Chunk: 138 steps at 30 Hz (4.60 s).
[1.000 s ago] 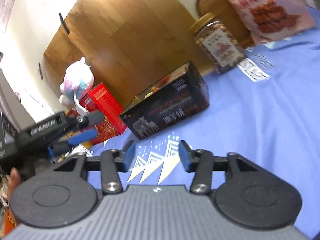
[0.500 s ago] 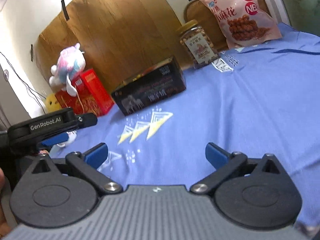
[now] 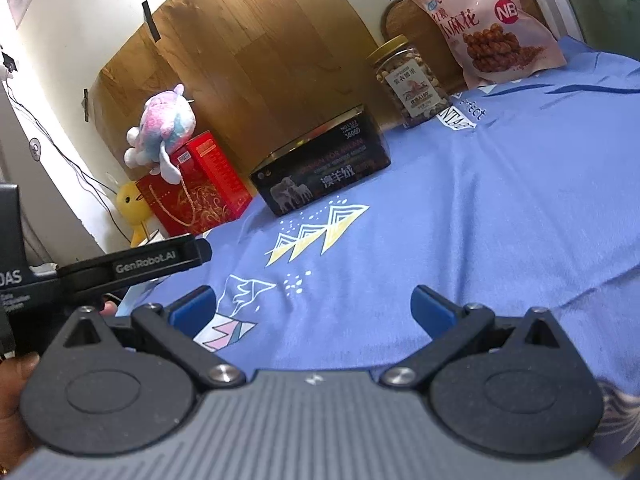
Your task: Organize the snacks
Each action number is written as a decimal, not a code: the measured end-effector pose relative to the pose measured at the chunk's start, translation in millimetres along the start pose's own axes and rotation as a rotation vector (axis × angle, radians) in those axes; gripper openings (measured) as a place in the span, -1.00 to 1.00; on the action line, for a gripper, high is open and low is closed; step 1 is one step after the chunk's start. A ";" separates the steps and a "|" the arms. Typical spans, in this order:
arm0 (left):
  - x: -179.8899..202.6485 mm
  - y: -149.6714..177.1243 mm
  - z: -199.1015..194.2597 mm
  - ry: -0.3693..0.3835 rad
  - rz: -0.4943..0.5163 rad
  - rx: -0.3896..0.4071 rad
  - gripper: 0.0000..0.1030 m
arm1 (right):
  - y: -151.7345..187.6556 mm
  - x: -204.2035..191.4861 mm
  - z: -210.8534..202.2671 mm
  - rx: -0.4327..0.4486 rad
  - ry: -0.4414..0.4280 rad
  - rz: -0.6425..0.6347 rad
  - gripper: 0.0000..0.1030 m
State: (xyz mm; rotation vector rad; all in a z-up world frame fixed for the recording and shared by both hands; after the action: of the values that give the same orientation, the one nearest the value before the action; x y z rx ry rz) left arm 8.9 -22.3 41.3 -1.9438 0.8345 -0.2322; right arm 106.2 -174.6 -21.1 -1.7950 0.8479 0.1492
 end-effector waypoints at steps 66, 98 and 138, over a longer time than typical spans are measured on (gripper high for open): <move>9.1 24.8 41.4 -0.100 0.123 -0.152 1.00 | 5.6 24.2 16.4 -0.009 0.035 0.084 1.00; 1.1 28.1 48.9 -0.137 0.104 -0.172 1.00 | 6.7 26.9 16.4 -0.015 0.035 0.095 1.00; -3.9 10.7 44.4 -0.231 0.147 -0.077 1.00 | 7.3 25.5 18.5 -0.010 0.035 0.098 1.00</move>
State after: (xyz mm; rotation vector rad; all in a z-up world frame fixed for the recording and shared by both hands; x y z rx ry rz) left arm 22.7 8.6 10.3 -1.9261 0.8372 0.1119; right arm 126.0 -171.6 -46.6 -1.7706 0.9624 0.1860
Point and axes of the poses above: each gripper's, at about its wrist camera, not at the fingertips, and z roughly the way its jaws point, x to its right, y to its underside, the point moved 7 cm from there along z, roughly the way its jaws point, and after that the axes turned 1 degree about -y, right-handed, at the moved point
